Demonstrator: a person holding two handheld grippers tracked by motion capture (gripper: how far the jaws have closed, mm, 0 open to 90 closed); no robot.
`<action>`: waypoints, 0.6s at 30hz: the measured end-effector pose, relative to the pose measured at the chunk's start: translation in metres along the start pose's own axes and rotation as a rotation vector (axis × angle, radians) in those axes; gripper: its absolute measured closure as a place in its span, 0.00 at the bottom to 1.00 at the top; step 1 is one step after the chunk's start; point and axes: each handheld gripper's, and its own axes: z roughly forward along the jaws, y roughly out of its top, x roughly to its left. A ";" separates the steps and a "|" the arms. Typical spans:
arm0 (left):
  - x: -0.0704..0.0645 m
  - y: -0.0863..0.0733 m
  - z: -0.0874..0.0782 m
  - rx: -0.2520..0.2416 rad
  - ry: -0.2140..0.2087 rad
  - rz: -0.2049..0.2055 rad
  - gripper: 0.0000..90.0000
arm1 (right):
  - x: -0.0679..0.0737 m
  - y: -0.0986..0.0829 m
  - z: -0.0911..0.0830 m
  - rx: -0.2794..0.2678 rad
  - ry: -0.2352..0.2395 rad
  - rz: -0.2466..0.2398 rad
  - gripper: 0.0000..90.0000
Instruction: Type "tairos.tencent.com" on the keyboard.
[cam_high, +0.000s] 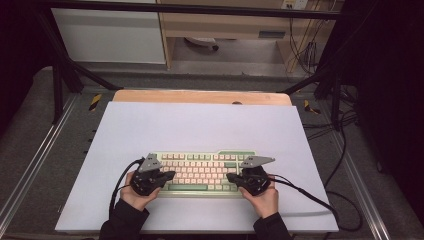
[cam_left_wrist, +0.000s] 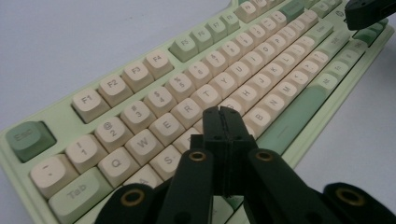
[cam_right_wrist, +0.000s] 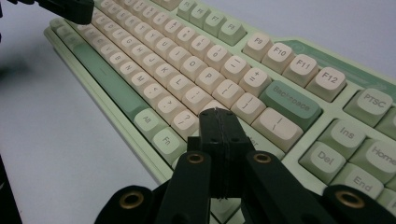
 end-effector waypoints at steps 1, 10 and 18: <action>0.000 -0.001 0.001 0.000 -0.001 0.001 1.00 | 0.000 -0.001 0.000 -0.002 -0.004 -0.003 1.00; 0.001 -0.008 0.006 0.019 -0.002 0.001 1.00 | -0.003 -0.004 -0.002 -0.010 -0.004 0.003 1.00; -0.001 -0.009 0.010 0.021 -0.003 0.006 1.00 | -0.002 -0.004 -0.003 -0.010 -0.005 0.010 1.00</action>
